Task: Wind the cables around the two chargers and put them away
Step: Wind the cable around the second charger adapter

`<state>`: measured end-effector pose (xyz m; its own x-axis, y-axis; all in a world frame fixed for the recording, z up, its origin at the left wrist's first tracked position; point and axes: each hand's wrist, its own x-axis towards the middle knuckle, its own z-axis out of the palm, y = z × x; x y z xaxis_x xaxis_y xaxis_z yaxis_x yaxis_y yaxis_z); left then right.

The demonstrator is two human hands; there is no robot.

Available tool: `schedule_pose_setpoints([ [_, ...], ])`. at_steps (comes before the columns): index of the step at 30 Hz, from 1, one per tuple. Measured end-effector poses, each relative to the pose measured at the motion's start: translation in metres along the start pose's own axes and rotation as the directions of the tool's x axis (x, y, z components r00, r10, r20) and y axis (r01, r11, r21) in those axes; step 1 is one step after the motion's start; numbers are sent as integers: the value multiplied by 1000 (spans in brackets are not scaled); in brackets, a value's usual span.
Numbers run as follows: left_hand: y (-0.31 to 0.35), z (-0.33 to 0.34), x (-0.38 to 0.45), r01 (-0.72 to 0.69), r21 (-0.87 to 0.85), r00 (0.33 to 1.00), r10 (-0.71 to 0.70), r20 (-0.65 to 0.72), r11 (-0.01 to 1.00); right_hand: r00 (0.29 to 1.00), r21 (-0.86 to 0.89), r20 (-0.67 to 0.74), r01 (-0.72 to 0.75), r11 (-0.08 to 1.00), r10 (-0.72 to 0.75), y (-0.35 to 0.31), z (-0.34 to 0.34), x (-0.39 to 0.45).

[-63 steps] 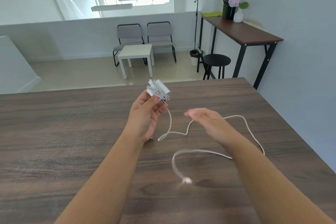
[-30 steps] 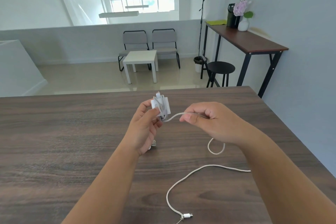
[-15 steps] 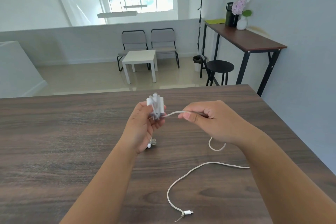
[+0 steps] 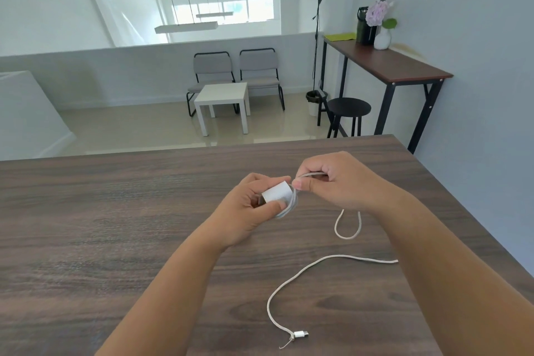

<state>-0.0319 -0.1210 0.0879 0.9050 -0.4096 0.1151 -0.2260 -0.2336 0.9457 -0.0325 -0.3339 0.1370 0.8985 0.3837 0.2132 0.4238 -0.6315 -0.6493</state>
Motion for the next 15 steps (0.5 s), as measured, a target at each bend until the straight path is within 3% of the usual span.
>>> schedule_pose_setpoints([
  [3,5,-6,-3,-29,122,993,15,116,992,997,50,75,27,998,-31,1,0,-3],
  [5,7,-9,-4,-14,92,989,1,146,996,992,74,116,44,996,-52,-1,-2,-4],
  [7,7,-11,-5,28,46,994,-32,108,999,988,96,137,55,994,-67,-4,-4,-5],
  [10,8,-11,-6,52,132,996,-62,71,990,983,120,157,77,990,-95,-6,-2,-3],
  [15,14,-3,-11,-35,79,999,33,25,996,991,130,118,55,990,-70,2,0,4],
])
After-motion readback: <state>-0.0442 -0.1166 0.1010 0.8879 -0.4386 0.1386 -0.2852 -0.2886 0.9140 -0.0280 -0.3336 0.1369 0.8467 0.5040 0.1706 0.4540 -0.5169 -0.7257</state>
